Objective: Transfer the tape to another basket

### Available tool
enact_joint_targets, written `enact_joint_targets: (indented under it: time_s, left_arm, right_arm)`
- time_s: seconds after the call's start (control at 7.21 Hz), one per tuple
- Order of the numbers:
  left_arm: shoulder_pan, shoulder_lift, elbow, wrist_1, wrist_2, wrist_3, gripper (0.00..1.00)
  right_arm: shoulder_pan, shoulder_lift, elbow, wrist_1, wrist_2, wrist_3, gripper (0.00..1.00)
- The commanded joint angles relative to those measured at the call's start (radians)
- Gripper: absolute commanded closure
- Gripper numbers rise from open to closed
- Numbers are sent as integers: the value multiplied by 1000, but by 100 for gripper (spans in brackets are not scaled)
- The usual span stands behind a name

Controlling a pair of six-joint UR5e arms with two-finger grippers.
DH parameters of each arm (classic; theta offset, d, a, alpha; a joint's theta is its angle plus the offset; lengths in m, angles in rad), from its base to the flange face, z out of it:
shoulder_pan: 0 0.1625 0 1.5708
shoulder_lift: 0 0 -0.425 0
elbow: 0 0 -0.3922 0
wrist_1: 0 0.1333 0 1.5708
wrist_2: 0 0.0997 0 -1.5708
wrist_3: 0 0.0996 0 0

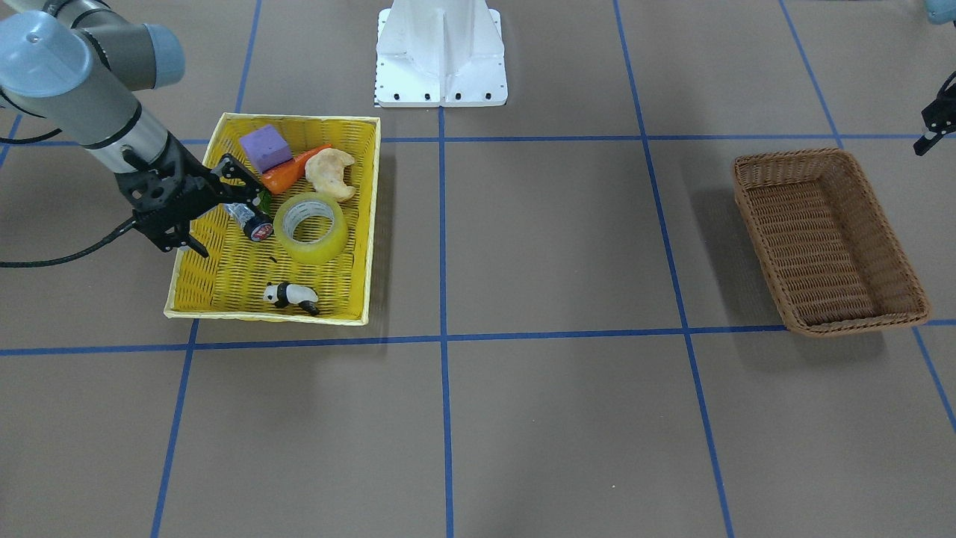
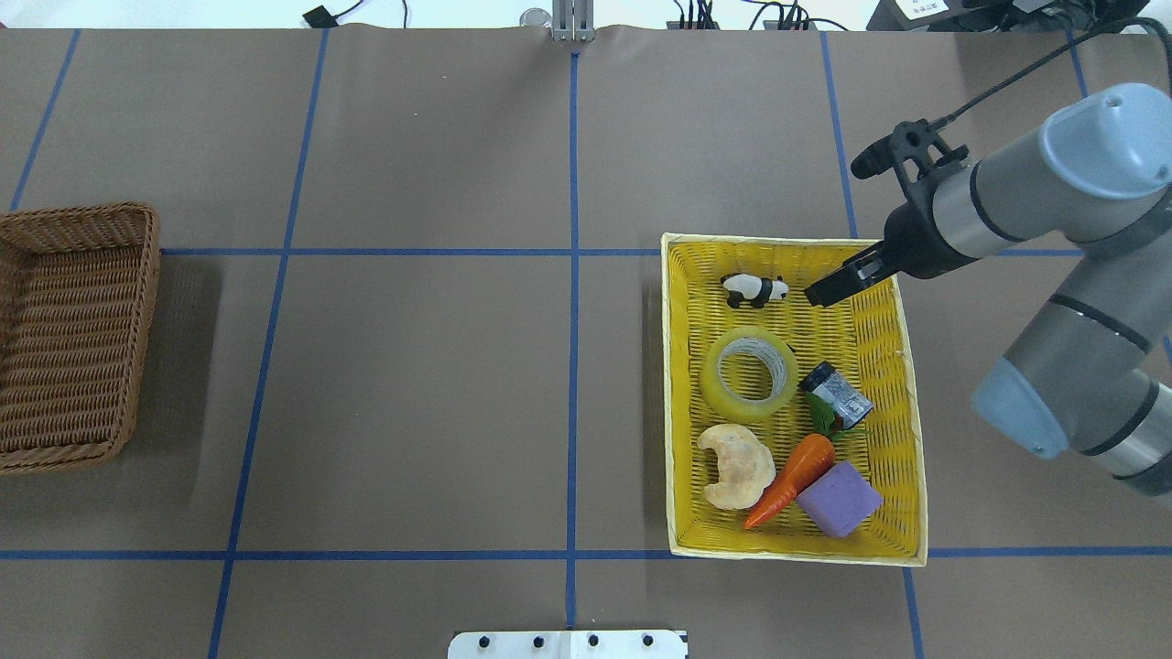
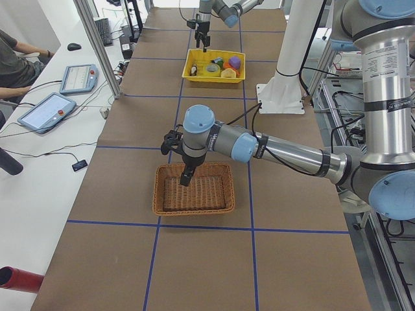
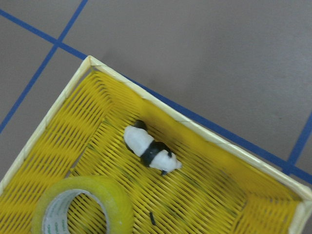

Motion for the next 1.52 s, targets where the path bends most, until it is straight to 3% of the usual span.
enact_joint_targets:
  time_s: [0.0, 0.28, 0.42, 0.69, 0.83, 0.97, 1.11, 1.39]
  left_arm:
    - [2, 0, 3, 0, 1, -2, 2]
    - [2, 0, 0, 0, 1, -2, 2]
    - [2, 0, -4, 0, -1, -8, 2]
    - [2, 0, -12, 0, -1, -9, 2]
    - [2, 0, -12, 0, -1, -9, 2]
    - [2, 0, -12, 0, -1, -9, 2]
    - [2, 0, -12, 0, -1, -9, 2]
    - [0, 0, -12, 0, -1, -9, 2]
  right_arm:
    - [-112, 16, -36, 3, -93, 8, 0]
    - [-152, 19, -83, 4, -97, 8, 2]
    - [-151, 17, -87, 4, -97, 3, 9]
    - [-154, 17, -92, 4, -95, -6, 15]
    - [-152, 17, -97, 4, -86, -6, 36]
    - [-148, 17, -95, 3, -84, 5, 95]
    - [-140, 17, -94, 3, -83, 5, 100]
    - [-120, 19, -89, 1, -75, 40, 100]
